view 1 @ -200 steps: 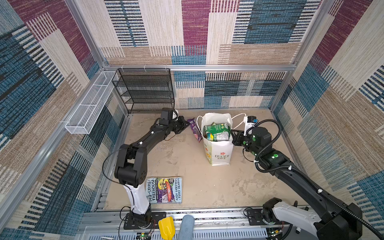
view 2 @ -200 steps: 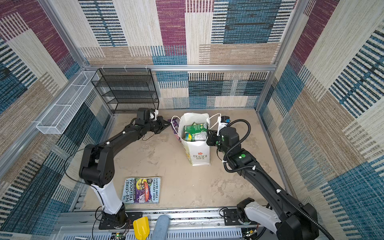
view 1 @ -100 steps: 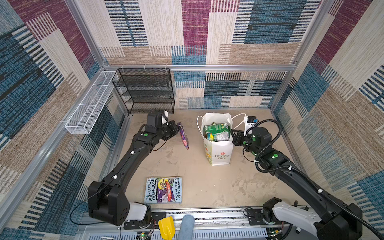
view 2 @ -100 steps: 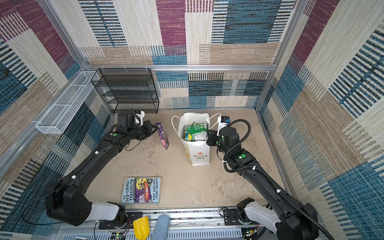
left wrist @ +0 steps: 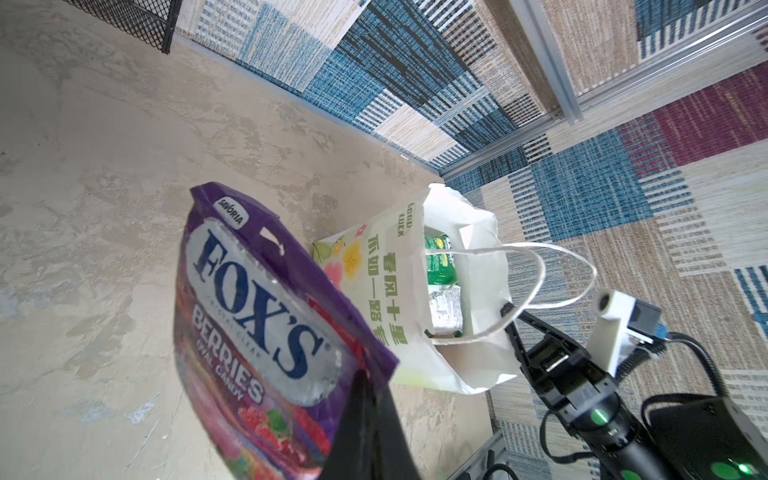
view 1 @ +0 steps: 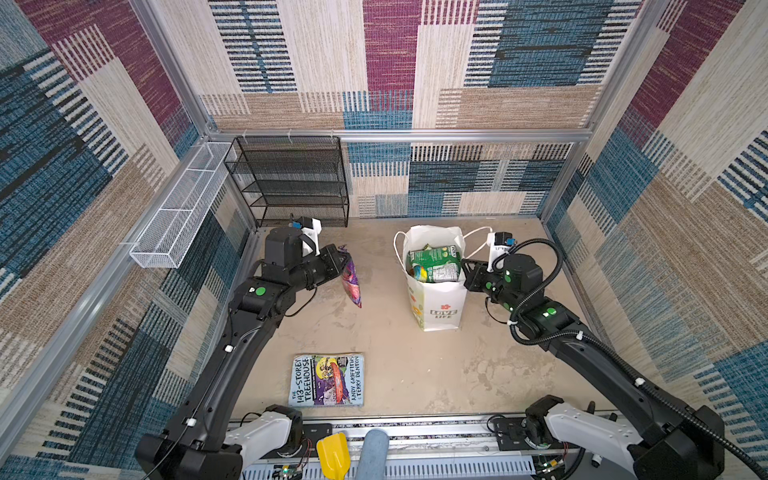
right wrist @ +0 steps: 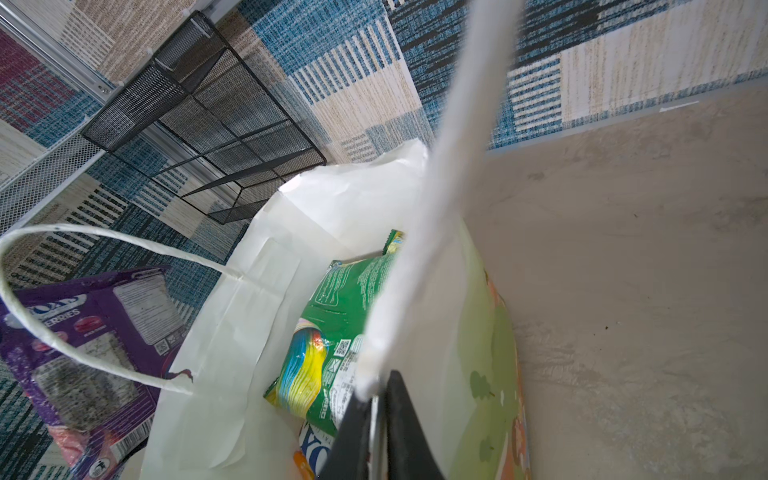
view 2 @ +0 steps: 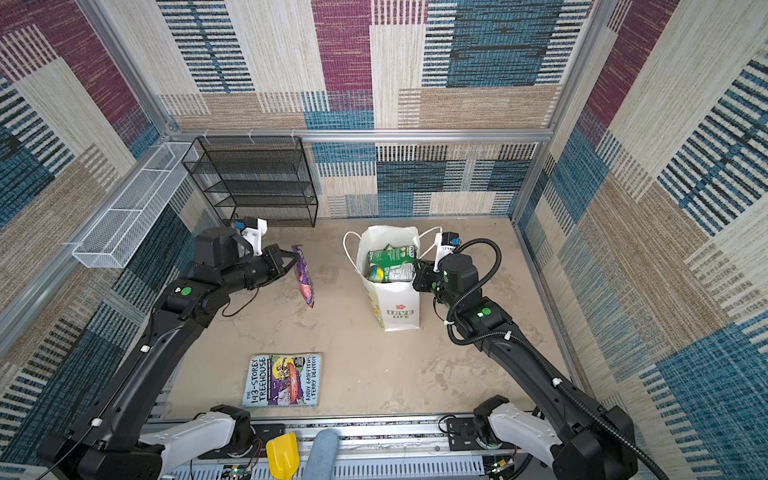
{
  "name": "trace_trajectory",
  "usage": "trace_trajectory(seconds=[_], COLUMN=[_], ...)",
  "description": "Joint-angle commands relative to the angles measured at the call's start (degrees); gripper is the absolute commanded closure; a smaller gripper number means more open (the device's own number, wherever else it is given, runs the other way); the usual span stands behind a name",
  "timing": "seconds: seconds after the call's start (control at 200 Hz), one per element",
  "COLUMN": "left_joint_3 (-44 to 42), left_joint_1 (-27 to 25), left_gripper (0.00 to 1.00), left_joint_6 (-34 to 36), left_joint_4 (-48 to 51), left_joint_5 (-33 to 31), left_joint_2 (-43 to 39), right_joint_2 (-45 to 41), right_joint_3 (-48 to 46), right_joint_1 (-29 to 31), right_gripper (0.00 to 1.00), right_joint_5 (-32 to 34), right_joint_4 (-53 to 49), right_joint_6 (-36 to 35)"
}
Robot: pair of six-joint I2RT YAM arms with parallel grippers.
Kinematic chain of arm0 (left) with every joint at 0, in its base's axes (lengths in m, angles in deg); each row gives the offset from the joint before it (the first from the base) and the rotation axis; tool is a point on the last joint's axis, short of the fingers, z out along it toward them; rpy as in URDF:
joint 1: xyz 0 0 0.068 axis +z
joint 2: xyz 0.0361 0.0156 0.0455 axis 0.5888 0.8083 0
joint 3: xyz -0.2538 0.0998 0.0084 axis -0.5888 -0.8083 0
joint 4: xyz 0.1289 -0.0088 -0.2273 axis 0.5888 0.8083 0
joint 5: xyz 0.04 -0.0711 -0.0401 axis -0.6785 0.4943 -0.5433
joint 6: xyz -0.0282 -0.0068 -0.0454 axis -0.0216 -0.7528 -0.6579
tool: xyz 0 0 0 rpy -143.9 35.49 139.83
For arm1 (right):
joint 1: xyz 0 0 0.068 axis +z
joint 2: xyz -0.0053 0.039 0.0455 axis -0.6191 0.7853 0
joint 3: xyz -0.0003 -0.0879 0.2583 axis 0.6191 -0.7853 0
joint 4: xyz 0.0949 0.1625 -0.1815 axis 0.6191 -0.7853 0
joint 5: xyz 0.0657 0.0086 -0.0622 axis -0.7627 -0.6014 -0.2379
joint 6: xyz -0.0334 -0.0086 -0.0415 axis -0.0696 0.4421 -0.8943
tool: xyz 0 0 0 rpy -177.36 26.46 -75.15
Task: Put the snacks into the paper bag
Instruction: 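Lift the purple Berries packet off the table with the left gripper, then carry the purple packet over the bag opening with the left gripper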
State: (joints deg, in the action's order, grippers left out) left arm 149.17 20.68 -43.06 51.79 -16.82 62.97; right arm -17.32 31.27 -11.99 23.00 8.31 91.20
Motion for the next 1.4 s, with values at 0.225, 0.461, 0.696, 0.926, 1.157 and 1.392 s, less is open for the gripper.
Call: trace_trajectory(seconds=[0.225,0.461,0.696,0.926,1.157,1.392], left_joint_3=[12.68,27.78,42.72,53.92,58.07,70.53], left_joint_1=[-0.25,-2.6,-11.14,-19.37,-23.39,-24.23], left_gripper=[1.0,1.0,1.0,1.0,1.0,1.0], left_joint_6=[0.66,-0.22,1.9,3.93,5.26,6.2], left_joint_4=[2.38,2.67,4.18,7.05,9.31,13.87], left_joint_5=[2.6,5.06,2.75,0.85,1.0,-0.44], left_joint_2=[-0.2,7.48,17.53,27.97,34.49,39.37], right_joint_2=[0.44,0.79,0.92,0.73,0.09,0.62], right_joint_3=[-0.15,-0.14,-0.17,-0.14,-0.11,-0.15], right_joint_1=[0.02,0.07,0.02,0.02,0.02,0.0], right_gripper=[0.88,0.88,0.88,0.88,0.88,0.88], right_joint_5=[-0.83,-1.07,-0.96,-0.73,-0.72,-1.09], right_joint_4=[1.84,1.99,1.99,1.9,1.9,1.96], right_joint_6=[-0.08,-0.08,-0.08,-0.16,-0.15,-0.17])
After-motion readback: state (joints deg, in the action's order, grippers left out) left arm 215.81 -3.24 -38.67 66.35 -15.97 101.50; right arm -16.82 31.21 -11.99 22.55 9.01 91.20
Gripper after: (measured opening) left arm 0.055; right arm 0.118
